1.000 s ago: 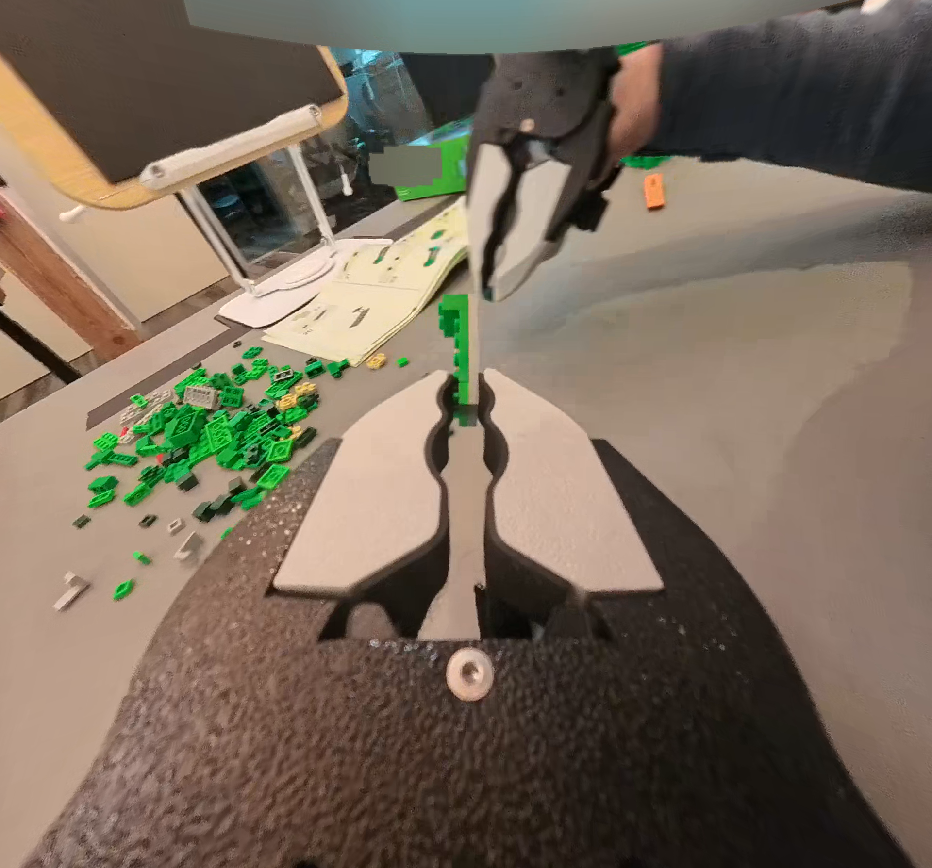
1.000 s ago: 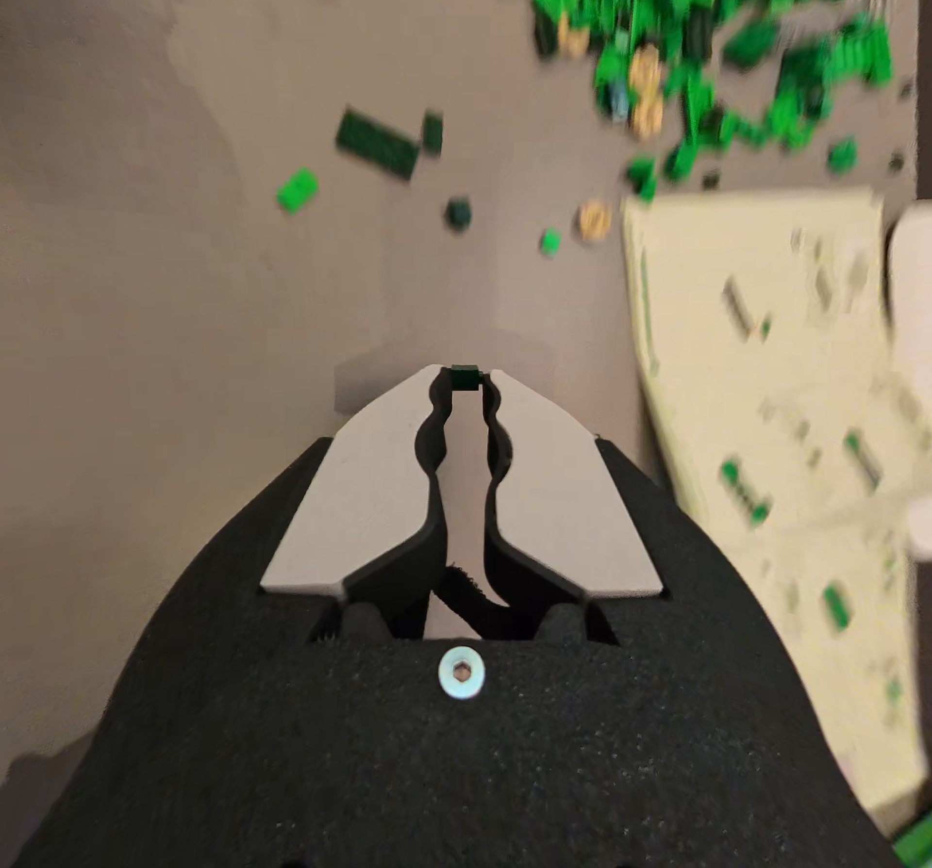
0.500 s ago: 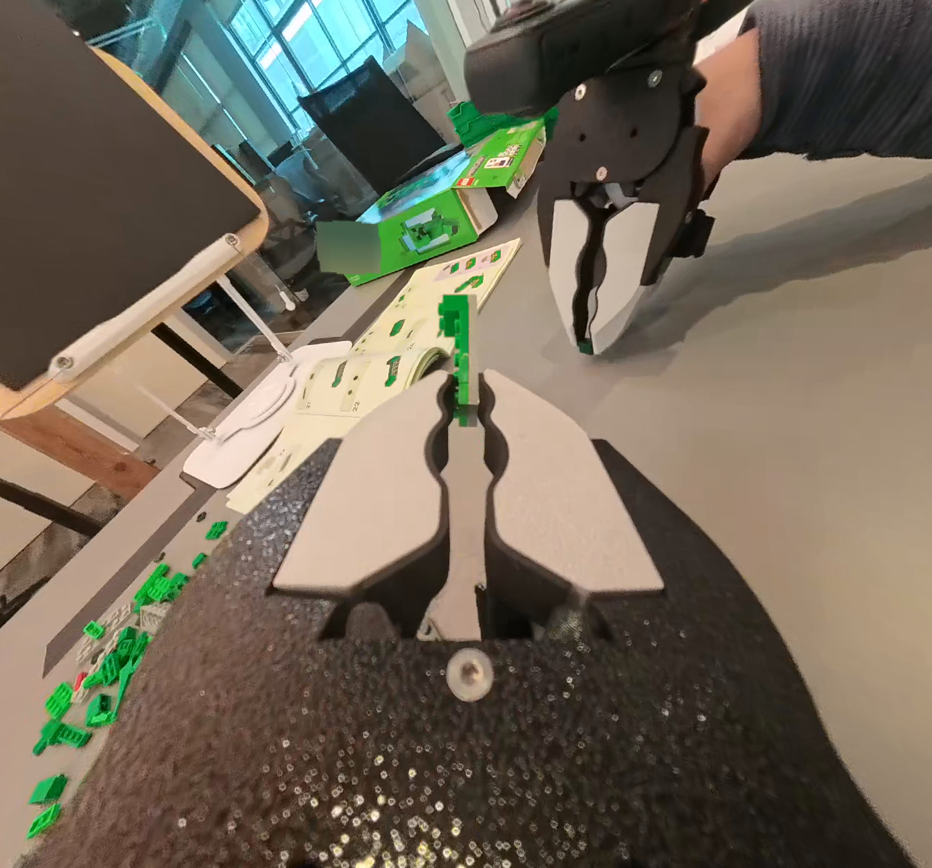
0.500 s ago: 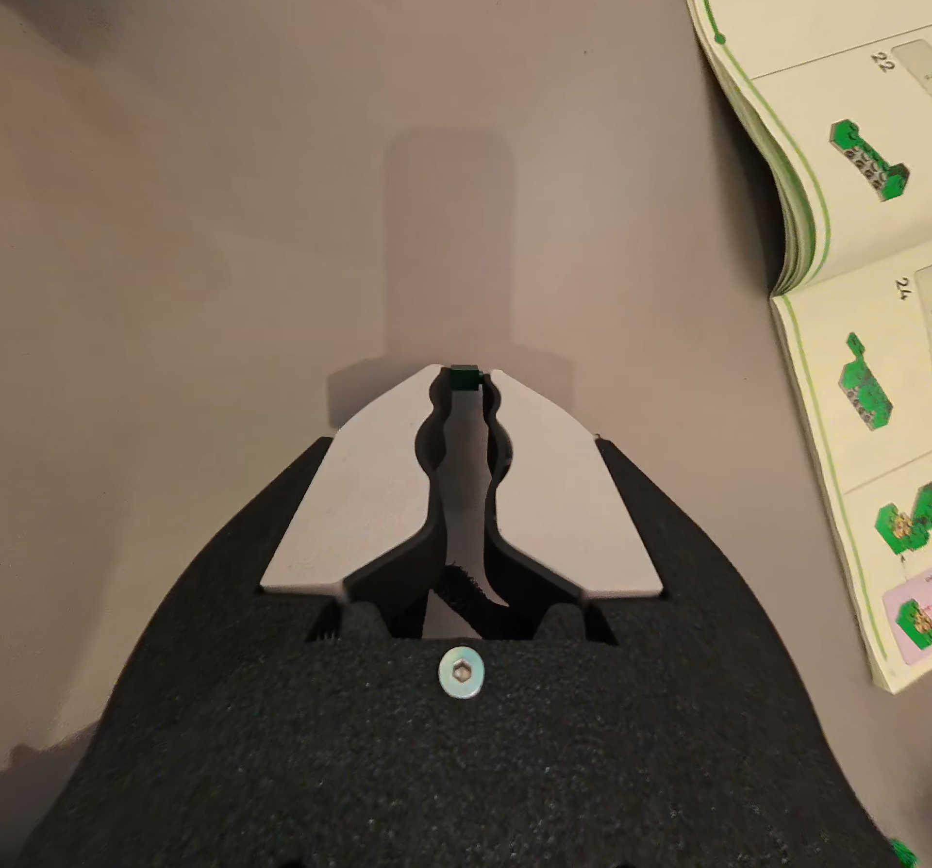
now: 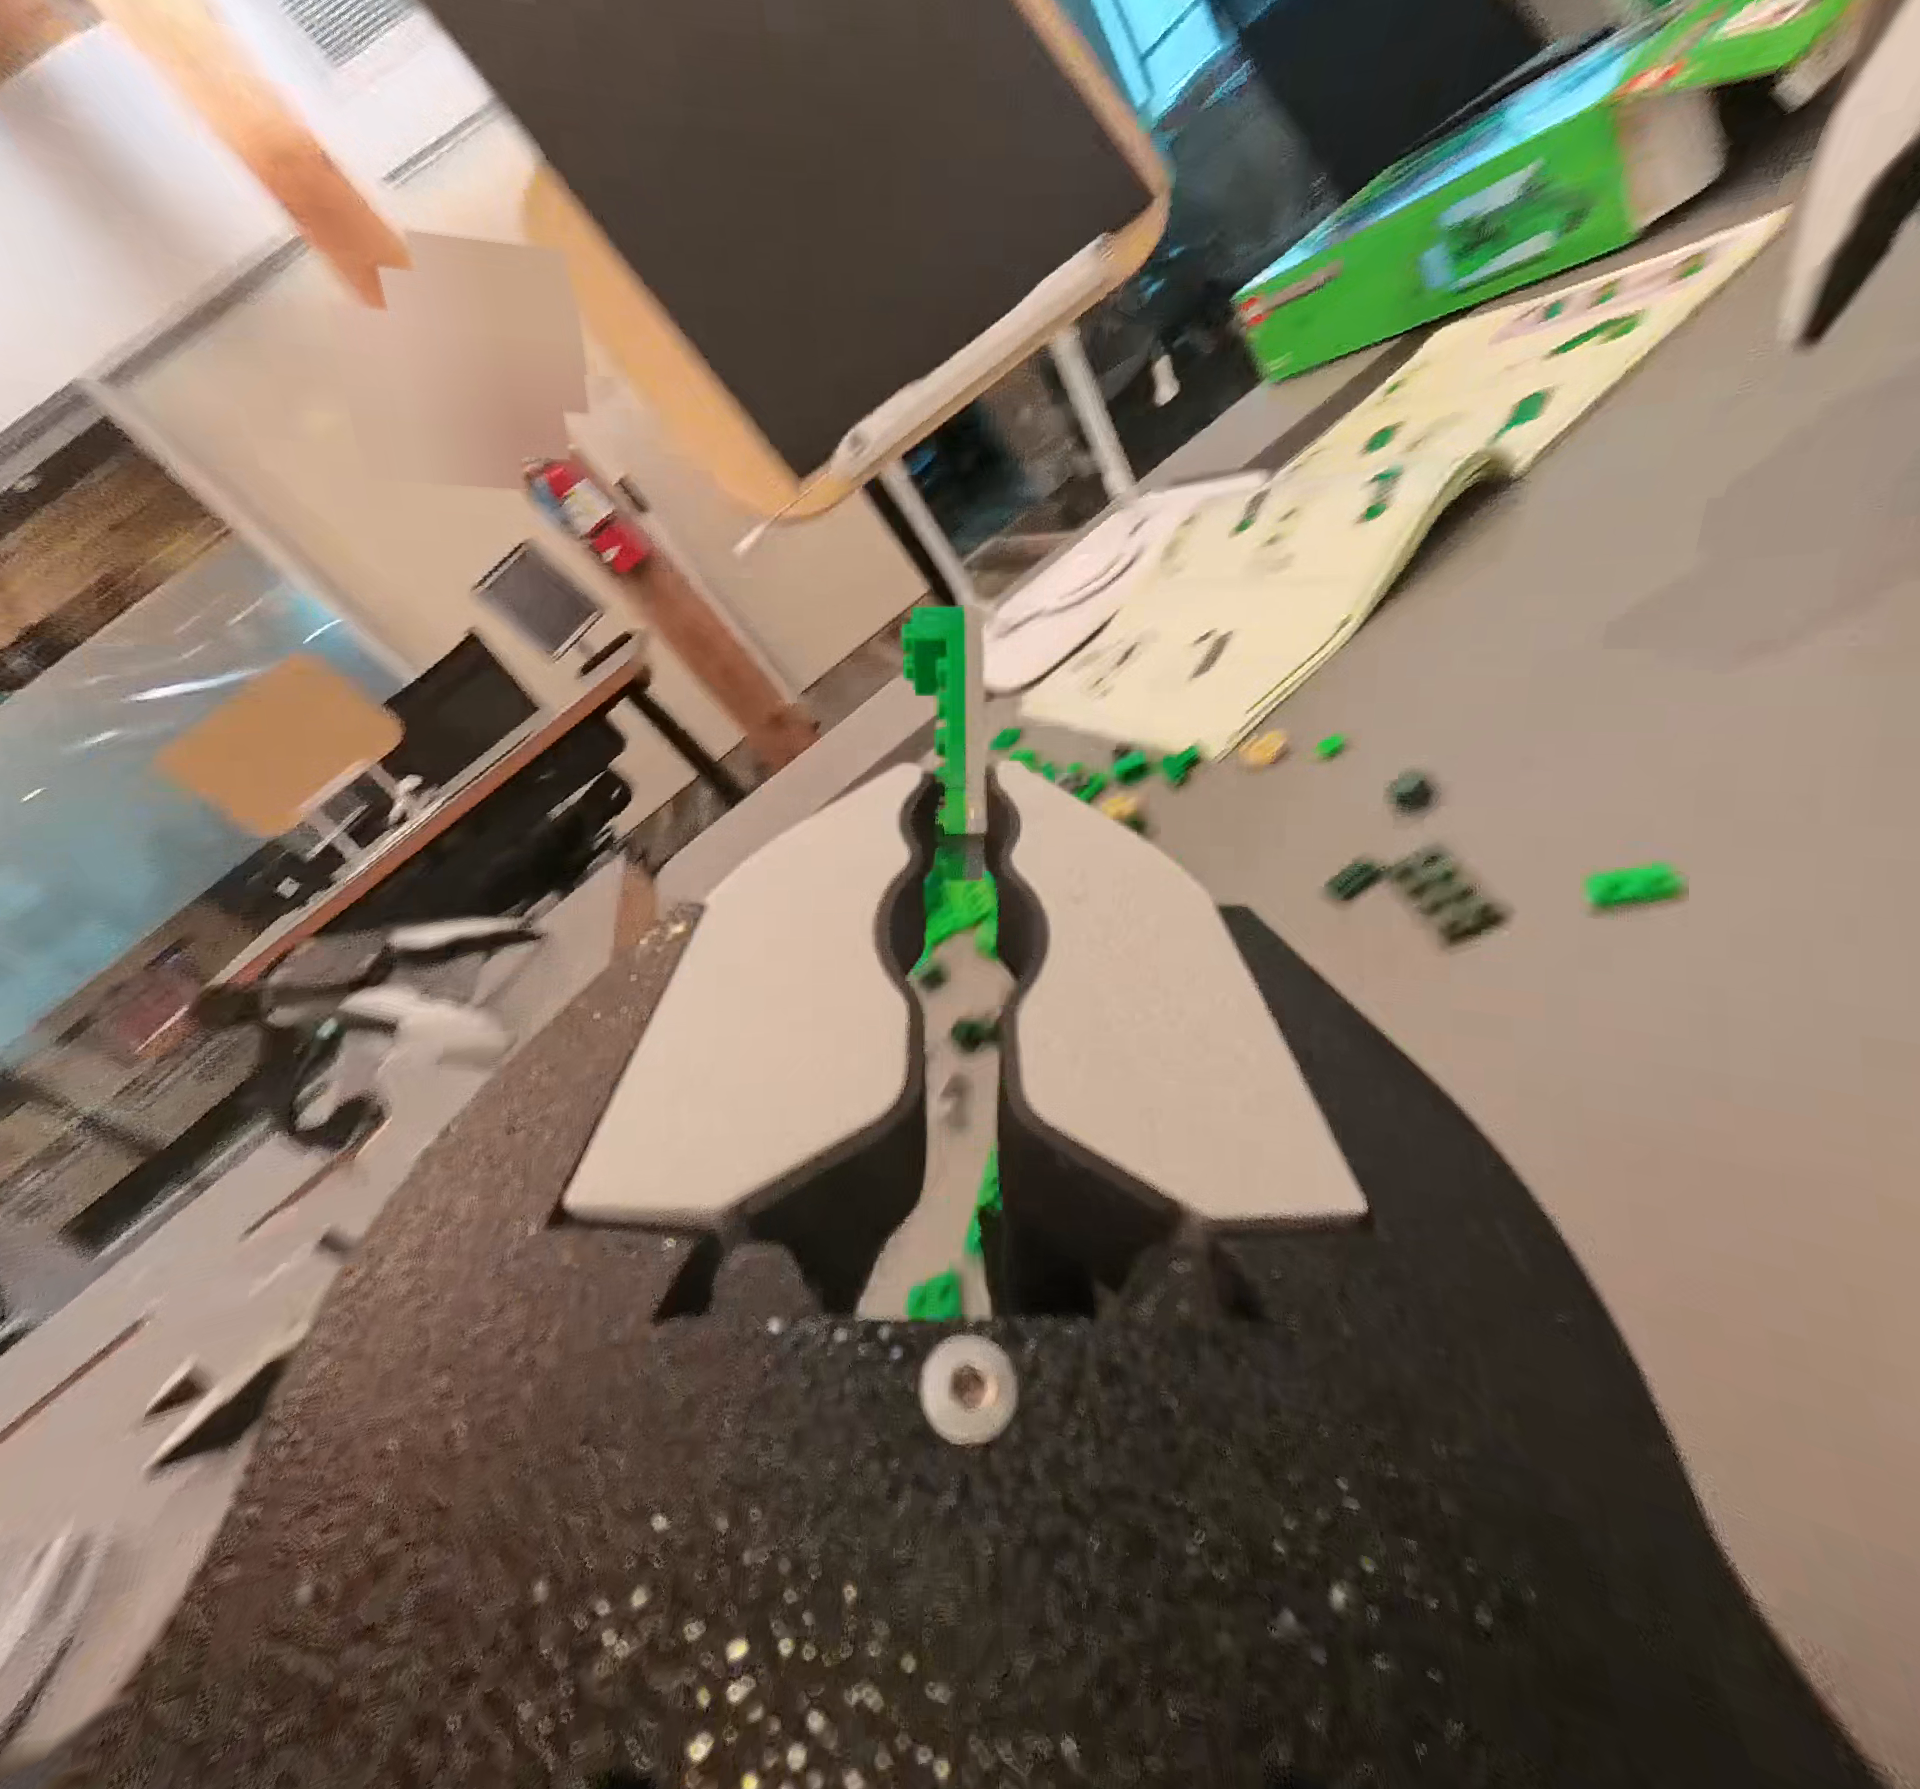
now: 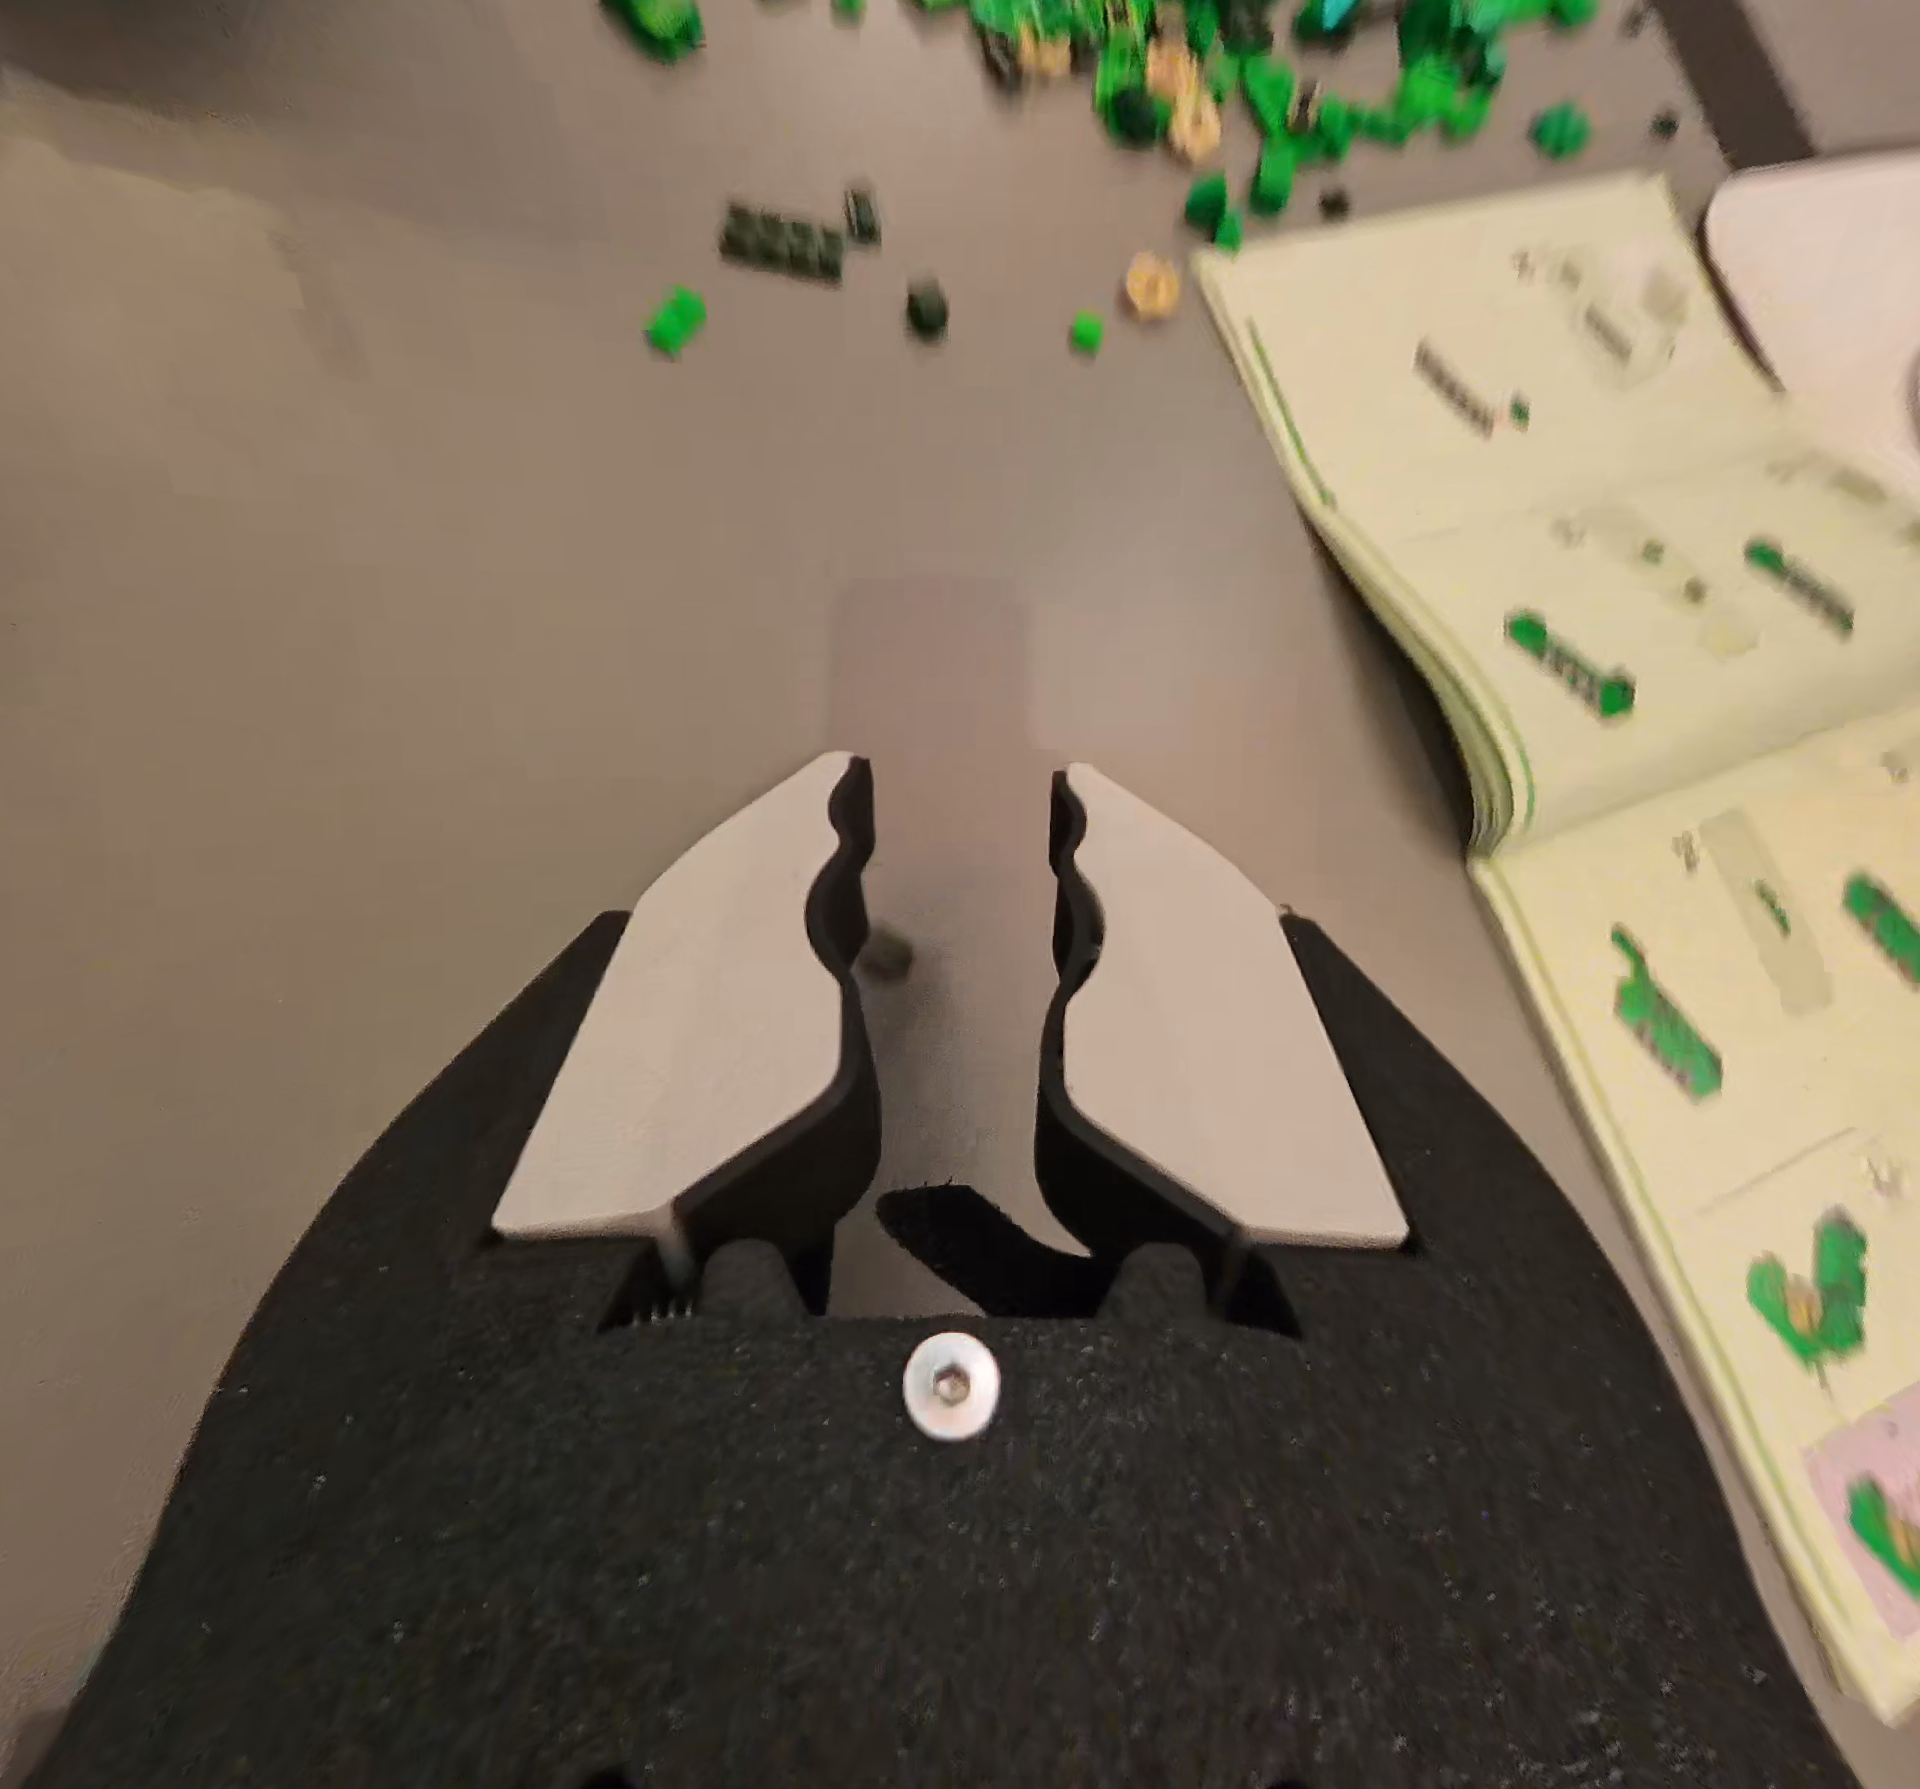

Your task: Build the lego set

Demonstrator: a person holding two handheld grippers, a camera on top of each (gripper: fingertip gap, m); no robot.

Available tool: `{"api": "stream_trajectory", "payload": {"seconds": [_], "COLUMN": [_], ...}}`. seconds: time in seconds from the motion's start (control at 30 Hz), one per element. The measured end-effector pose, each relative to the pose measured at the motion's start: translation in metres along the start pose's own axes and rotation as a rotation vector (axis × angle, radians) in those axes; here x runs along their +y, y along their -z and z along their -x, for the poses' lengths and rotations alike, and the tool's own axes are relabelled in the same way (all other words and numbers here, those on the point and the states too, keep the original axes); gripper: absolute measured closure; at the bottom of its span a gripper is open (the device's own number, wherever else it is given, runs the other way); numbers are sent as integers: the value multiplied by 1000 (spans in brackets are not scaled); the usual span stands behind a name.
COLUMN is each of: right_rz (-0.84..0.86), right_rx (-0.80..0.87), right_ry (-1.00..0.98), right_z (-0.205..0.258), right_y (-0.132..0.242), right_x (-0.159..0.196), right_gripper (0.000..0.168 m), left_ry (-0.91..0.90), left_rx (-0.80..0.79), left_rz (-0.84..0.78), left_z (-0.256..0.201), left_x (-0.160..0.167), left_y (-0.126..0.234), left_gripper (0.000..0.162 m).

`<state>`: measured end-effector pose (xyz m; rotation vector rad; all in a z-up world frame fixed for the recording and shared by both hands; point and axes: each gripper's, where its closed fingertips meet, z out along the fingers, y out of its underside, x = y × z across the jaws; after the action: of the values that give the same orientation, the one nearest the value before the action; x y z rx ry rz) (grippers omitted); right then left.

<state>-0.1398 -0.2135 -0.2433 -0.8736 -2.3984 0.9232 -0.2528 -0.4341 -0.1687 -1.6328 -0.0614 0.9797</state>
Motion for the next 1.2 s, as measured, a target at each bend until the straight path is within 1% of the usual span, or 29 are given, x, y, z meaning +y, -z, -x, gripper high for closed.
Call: {"api": "stream_trajectory", "payload": {"seconds": [0.07,0.13,0.2,0.3,0.47,0.67,0.83,0.87,0.93,0.97,1.03,1.13,1.2], "right_rz": [-50,-47,-30,6,80,144,121,111,89,86,98,111,147], "right_rx": [-28,-52,-76,-128,-232,-219,-218,-211,-165,-142,-100,-101,-108], "right_ry": [12,47,75,108,160,176,182,184,181,185,203,240,275], "right_z": [3,2,-1,-8,-17,-42,-49,-50,-59,-65,-78,-93,-105], "right_y": [-14,-33,-54,-82,-115,-128,-131,-133,-137,-139,-143,-151,-158], "right_x": [-22,-37,-49,-63,-70,-70,-79,-84,-95,-100,-108,-119,-119], "right_gripper": [138,138,138,139,140,144,146,148,163,164,161,158,159], "left_ry": [-11,15,54,44,25,99,137,142,156,163,168,162,152], "left_rx": [-34,-35,-22,-10,20,-31,-46,-42,-27,-19,-9,3,13], "left_rz": [44,55,49,48,36,30,27,25,21,20,18,17,16], "left_z": [13,17,17,14,5,17,20,20,18,17,15,12,9], "left_x": [18,27,29,30,27,30,32,32,32,33,33,32,32], "left_y": [6,6,5,4,1,5,5,5,4,4,3,2,1], "left_gripper": [154,154,154,154,154,154,154,154,154,154,154,154,154]}}
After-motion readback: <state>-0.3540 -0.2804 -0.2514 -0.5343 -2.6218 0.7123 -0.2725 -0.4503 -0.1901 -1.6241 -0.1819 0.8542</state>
